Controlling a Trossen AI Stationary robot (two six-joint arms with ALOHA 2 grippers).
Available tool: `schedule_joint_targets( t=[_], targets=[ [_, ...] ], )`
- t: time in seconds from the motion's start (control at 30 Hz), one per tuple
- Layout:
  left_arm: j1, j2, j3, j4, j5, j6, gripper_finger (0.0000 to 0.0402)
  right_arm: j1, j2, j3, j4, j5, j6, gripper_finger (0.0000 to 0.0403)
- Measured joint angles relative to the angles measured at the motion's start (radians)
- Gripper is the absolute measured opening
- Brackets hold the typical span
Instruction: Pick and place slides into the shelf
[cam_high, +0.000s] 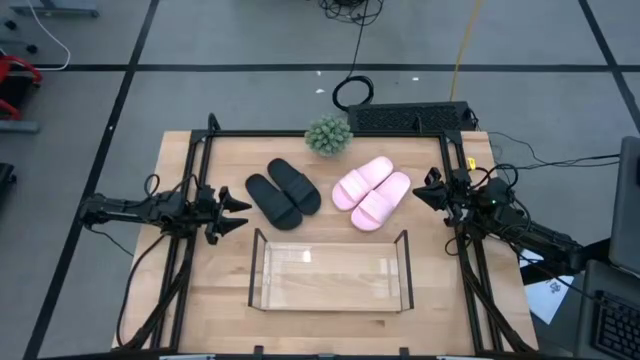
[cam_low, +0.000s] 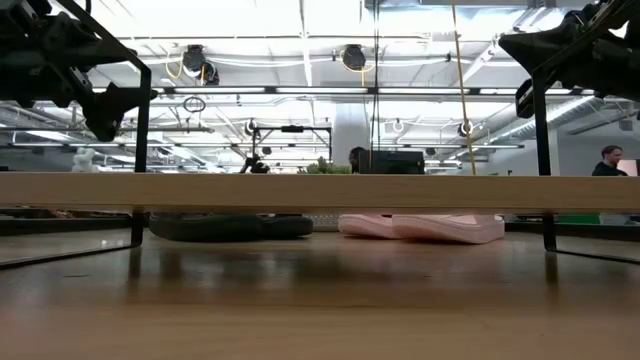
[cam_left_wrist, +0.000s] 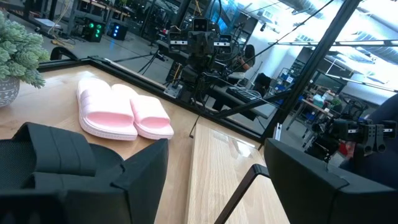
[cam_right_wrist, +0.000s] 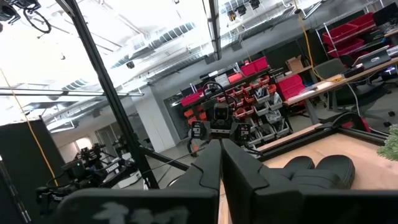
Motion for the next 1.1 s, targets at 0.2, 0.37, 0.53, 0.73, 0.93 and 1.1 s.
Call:
schedule_joint_targets(
  t=[0.2,0.37,0.53,0.73,0.93,1.1],
  targets=[
    [0.000,0.000,0.000,0.000,0.000,0.000,0.0267,0.000,0.000,0.000,0.002,0.059,0.001,0.0004],
    [0.000,0.000,0.000,0.000,0.000,0.001,0.0267,0.000,0.000,0.000,0.004,0.082,0.013,0.0004],
    [0.001,0.000,-0.001,0.024,-0.098,0.076,0.0267,0.000,0.000,0.000,0.060,0.082,0.051,0.0004],
    [0.000,0.000,-0.001,0.080,-0.101,0.098,0.0267,0.000,0.000,0.000,0.201,0.140,0.079,0.0004],
    [0.001,0.000,-0.001,0.191,-0.184,0.051,0.0267,0.000,0.000,0.000,0.308,0.185,0.080,0.0004],
    [0.000,0.000,-0.001,0.290,-0.184,0.004,0.0267,0.000,0.000,0.000,0.355,0.189,0.109,0.0004]
  ],
)
